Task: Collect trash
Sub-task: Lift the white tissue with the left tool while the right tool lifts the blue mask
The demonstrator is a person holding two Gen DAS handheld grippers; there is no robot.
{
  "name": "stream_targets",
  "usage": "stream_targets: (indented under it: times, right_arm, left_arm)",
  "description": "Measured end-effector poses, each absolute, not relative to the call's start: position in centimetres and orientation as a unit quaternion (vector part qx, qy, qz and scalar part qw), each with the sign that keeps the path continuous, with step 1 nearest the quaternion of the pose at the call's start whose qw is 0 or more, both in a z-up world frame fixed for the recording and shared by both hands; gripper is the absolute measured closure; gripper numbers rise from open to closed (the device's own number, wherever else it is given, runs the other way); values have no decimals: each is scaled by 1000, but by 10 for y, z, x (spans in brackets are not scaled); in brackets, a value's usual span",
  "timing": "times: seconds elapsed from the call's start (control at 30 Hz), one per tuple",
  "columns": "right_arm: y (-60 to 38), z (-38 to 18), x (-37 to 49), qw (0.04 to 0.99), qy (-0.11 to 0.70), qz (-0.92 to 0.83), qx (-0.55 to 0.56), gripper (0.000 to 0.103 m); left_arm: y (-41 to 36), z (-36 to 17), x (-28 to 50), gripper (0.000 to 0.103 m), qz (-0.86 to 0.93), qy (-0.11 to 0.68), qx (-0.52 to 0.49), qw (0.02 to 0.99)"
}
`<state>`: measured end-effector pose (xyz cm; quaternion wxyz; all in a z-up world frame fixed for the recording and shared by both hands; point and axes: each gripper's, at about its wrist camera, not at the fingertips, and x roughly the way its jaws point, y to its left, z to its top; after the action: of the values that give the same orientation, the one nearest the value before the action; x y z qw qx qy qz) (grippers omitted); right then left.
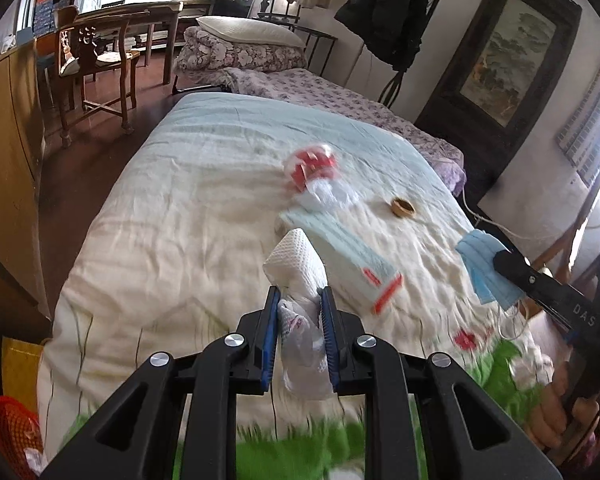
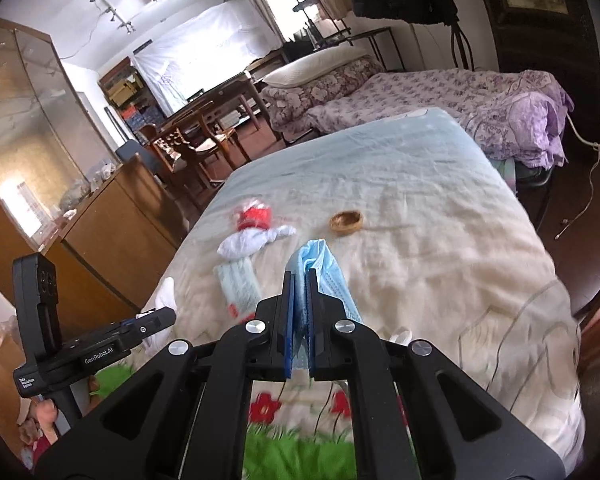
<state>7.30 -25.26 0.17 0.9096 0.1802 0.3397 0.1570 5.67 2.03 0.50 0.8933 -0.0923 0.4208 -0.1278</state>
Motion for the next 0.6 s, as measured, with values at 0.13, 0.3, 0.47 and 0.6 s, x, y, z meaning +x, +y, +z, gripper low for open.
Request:
stream_targets:
  times: [0.13,0.3,0.47,0.6]
  right_arm:
    - [-252,4,57,909,337,164,183,97]
    - [-247,14,36,908,329,176,188,97]
    - [-243,37,13,914,305,192,187,97]
    - [-238,63,-10,920,276,208,184,97]
  left_arm:
    - [18,12,32,82,-128,418,-84,895]
    - [23,36,4,82,-130,397,-83,905]
    - [27,71,-24,82,-133,362,-83,919]
    - [29,99,-51,82,-135,329,-77,931]
